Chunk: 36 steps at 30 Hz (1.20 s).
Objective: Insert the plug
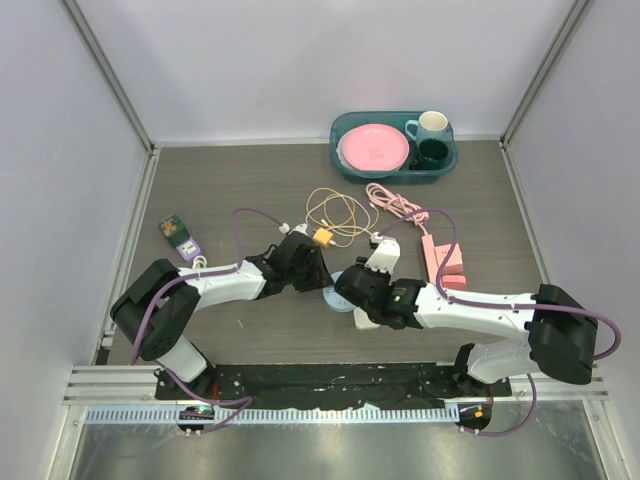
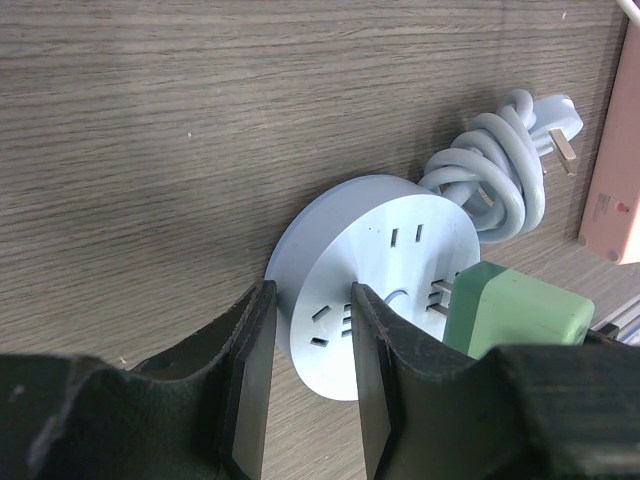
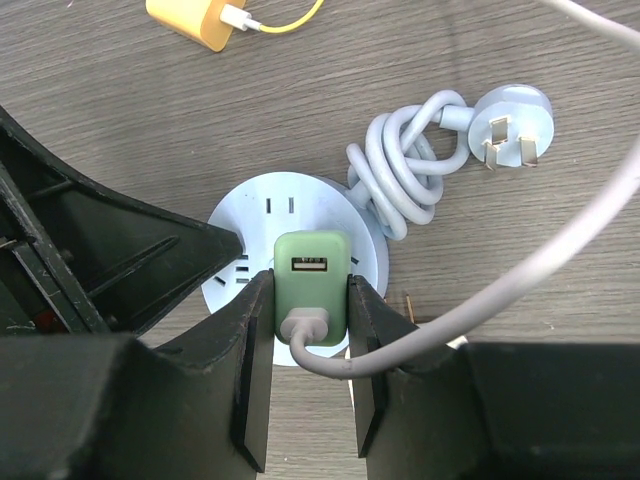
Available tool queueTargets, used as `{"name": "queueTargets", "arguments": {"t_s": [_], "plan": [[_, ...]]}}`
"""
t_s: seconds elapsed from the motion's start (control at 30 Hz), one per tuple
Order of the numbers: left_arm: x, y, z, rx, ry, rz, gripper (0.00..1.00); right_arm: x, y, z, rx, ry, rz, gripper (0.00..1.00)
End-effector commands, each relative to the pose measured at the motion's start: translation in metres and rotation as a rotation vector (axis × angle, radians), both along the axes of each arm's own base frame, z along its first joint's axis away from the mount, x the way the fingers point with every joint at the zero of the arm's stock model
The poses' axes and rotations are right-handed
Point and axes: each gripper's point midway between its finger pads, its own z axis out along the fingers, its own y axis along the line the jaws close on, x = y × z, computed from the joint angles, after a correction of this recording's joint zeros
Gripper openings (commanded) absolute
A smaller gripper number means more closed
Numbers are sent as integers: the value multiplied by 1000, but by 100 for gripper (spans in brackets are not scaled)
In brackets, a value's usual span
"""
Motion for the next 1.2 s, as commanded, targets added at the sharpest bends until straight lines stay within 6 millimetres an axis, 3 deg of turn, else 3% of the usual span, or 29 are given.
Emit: {"name": "queueTargets", "arguments": {"t_s": [0.0,0.27,0.53,0.93,1.17], "plan": [[-3,4,1,3,2,7,38,2,-10,0,-68,-38,16,1],[-5,5,1,-3,7,20,38,-13,2,-39,-192,63,174,1],[-6,6,2,-28,6,39,37,-27,-13,-69,-303,117,150,1],[-9,11,-6,-20,23,55,35,-57,-30,-119,-246,322,201,1],[-11,15,-8,1,18,54,35,-66,-30,-133,-311,413,248,1]]}}
